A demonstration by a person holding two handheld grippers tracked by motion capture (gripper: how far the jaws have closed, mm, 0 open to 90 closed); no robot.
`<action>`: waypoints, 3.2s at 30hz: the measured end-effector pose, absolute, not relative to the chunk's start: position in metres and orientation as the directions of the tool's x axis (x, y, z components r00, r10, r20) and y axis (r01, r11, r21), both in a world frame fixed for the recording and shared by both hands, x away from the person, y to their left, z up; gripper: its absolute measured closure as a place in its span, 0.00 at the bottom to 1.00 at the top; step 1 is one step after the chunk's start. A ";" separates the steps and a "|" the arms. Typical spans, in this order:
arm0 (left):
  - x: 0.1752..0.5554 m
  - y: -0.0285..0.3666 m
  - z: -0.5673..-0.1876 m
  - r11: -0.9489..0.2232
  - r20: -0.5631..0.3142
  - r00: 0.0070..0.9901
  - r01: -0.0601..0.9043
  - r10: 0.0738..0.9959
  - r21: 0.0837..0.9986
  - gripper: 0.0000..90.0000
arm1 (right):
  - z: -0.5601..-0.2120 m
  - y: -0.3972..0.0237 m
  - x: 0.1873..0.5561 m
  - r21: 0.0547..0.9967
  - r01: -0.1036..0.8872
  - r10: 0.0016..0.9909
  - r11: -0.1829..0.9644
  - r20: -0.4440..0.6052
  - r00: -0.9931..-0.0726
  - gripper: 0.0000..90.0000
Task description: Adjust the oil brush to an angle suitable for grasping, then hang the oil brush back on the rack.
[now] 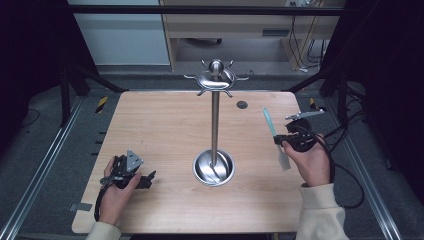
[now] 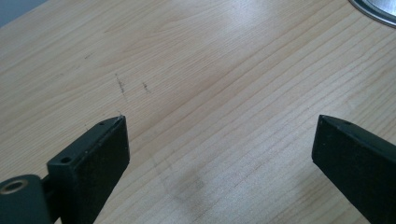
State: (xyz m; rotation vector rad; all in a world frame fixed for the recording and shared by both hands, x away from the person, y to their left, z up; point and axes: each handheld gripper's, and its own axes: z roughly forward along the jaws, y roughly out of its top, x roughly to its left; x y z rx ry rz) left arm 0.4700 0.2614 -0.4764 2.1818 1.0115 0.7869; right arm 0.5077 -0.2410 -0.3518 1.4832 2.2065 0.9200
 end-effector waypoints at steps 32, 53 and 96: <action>0.470 0.262 -0.476 -0.533 0.265 0.532 0.449 0.804 0.717 0.04 | -0.267 -0.254 0.442 0.910 0.394 0.804 0.128 0.138 -0.579 0.92; 0.470 0.263 -0.477 -0.532 0.265 0.529 0.451 0.806 0.716 0.04 | -0.251 -0.226 0.413 0.949 0.285 0.818 0.136 0.055 -0.572 0.92; 0.471 0.260 -0.478 -0.553 0.276 0.543 0.449 0.793 0.702 0.04 | -0.255 -0.160 0.374 0.960 0.170 0.771 0.224 -0.068 -0.634 0.92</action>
